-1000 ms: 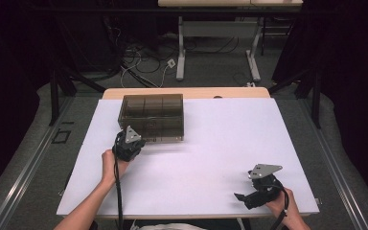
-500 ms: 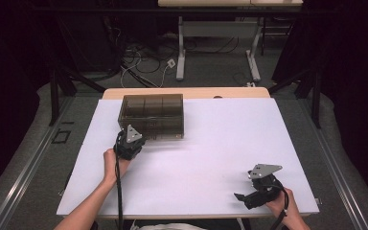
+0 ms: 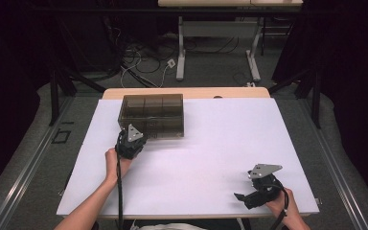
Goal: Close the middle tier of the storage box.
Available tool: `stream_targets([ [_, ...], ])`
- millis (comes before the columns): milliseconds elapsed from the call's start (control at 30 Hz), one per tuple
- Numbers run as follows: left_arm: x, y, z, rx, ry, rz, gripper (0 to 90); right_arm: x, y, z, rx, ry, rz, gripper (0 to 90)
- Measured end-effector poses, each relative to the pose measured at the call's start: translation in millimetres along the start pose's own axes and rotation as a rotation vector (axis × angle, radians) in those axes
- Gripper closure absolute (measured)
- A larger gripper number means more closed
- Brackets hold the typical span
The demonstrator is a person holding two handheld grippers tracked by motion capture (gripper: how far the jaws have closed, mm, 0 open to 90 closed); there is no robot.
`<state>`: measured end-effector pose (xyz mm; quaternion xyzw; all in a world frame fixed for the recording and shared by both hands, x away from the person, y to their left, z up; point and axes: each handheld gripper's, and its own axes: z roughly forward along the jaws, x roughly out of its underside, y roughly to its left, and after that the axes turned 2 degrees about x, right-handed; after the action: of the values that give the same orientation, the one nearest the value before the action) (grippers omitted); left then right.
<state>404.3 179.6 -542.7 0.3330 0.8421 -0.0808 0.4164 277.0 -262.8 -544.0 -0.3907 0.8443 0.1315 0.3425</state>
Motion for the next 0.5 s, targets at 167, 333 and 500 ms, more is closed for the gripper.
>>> stream_targets([
  [167, -1.2, 0.5, 1.5, -0.001, 0.007, -0.014, 89.7, 0.3, 0.3, 0.3, 0.006, -0.003, 0.000, 3.5],
  [333, -3.6, 2.6, 3.8, -0.005, 0.011, -0.021, 89.6, 0.4, 0.4, -0.8, 0.008, 0.004, 0.002, 3.5],
  [500, -5.4, 3.9, 6.7, -0.018, 0.012, -0.014, 89.6, 0.2, 0.2, -0.5, 0.006, 0.000, -0.006, 3.5],
])
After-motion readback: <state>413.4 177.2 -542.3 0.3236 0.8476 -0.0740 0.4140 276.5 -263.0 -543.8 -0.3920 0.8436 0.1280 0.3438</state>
